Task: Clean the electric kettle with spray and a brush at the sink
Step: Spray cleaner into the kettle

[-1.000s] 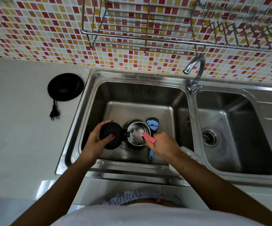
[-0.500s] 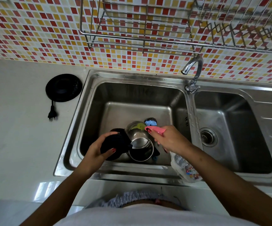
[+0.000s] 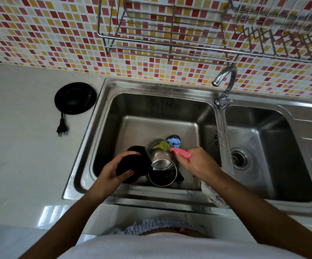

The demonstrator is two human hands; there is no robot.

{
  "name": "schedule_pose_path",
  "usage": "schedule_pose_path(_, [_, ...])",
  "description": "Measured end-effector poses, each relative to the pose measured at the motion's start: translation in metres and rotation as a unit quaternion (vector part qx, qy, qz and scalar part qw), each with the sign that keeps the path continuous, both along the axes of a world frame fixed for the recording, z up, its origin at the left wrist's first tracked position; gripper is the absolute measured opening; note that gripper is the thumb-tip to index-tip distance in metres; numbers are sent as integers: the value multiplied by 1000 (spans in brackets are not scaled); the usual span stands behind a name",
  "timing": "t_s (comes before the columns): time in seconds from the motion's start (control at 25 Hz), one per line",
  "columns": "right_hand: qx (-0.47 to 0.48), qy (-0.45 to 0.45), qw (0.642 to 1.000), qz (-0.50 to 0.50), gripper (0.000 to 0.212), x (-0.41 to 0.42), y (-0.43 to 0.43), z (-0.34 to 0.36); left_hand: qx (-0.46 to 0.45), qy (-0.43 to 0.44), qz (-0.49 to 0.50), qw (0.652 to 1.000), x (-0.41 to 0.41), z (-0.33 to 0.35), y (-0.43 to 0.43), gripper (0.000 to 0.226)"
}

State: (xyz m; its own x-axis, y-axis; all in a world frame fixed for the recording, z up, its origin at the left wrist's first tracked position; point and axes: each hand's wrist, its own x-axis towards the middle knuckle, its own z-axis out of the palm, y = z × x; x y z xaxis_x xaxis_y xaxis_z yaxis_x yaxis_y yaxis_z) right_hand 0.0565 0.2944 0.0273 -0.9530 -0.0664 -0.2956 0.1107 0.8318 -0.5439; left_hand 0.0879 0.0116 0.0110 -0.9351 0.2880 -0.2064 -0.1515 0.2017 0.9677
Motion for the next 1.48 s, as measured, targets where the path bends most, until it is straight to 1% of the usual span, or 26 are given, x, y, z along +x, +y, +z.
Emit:
schedule_pose_path(0.12, [10, -3, 1000, 17, 49, 1, -1, -1, -6, 5, -6, 1000, -1, 0, 0, 52])
schedule_pose_path(0.24, [13, -1, 1000, 5, 50, 2, -6, 0, -2, 1, -5, 1000, -2, 0, 0, 52])
schedule_pose_path(0.36, [21, 1, 999, 40, 45, 4, -11, 1, -6, -3, -5, 1000, -3, 0, 0, 52])
schedule_pose_path(0.44, [36, 5, 998, 56, 49, 6, -14, -1, -4, -6, -5, 1000, -2, -1, 0, 53])
schedule_pose_path(0.52, [45, 14, 998, 49, 55, 6, -16, -4, -4, -7, -2, 1000, -1, -1, -1, 52])
schedule_pose_path(0.72, [58, 38, 994, 89, 47, 5, -25, -7, -2, -8, 1, 1000, -2, -1, 0, 53])
schedule_pose_path(0.88, [69, 36, 995, 67, 51, 5, -26, -5, 2, -11, 3, 1000, -2, -3, -1, 53])
schedule_pose_path(1.04, [77, 51, 991, 96, 48, 6, -24, -9, 2, -8, 2, 1000, -2, -3, -2, 53])
schedule_pose_path(1.2, [73, 39, 995, 56, 54, 6, -17, -12, 0, -11, 1, 1000, -2, -3, -3, 54])
schedule_pose_path(1.36, [74, 24, 995, 62, 44, 7, -5, -10, 1, -13, 2, 1000, -2, -3, -3, 53])
schedule_pose_path(1.48, [68, 18, 997, 38, 47, 10, 3, -7, -2, -14, 0, 1000, -3, -4, -4, 54])
